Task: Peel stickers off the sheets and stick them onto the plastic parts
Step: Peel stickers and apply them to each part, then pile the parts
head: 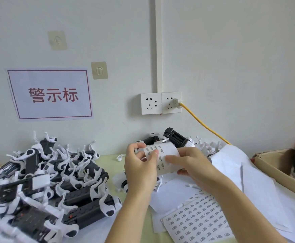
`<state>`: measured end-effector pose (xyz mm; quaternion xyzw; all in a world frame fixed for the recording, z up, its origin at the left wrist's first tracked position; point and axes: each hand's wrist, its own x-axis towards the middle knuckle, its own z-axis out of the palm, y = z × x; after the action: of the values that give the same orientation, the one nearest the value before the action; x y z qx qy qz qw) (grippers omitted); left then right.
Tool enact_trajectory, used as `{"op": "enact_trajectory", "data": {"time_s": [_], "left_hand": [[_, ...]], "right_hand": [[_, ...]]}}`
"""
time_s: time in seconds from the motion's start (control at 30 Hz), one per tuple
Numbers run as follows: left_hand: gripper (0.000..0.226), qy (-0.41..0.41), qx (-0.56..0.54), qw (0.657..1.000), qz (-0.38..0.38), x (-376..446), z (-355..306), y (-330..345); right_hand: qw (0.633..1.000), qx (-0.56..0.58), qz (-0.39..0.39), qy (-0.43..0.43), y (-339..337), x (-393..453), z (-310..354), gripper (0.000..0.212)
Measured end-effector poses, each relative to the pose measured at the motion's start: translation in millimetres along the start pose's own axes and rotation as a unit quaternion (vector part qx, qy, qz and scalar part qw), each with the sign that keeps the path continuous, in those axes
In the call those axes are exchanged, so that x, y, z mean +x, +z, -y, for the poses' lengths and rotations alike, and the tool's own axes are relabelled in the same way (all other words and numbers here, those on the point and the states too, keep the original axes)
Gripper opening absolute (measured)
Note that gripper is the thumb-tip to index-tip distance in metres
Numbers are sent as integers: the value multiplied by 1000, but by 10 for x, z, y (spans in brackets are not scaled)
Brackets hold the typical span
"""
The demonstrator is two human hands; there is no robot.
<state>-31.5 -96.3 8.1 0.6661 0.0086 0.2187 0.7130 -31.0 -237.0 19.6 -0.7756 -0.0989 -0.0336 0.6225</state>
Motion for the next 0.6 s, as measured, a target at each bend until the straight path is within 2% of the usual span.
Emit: {"op": "enact_trajectory", "data": {"time_s": [0.17,0.4,0.5,0.6], "left_hand": [[14,38,17,999,-2,25,-6,-4],[19,40,17,999,30,38,-16,-23],[24,111,110,987,17,18,-8,-37],[13,214,252,944,3,15,7,-42]], "right_hand": [[998,43,-36,-19,122,40,-10,12],[995,47,-67,-54,137,55,-23,17],[993,34,-81,-79,139,51,-35,12],[991,-11,-94,-97,145,52,-51,27]]}}
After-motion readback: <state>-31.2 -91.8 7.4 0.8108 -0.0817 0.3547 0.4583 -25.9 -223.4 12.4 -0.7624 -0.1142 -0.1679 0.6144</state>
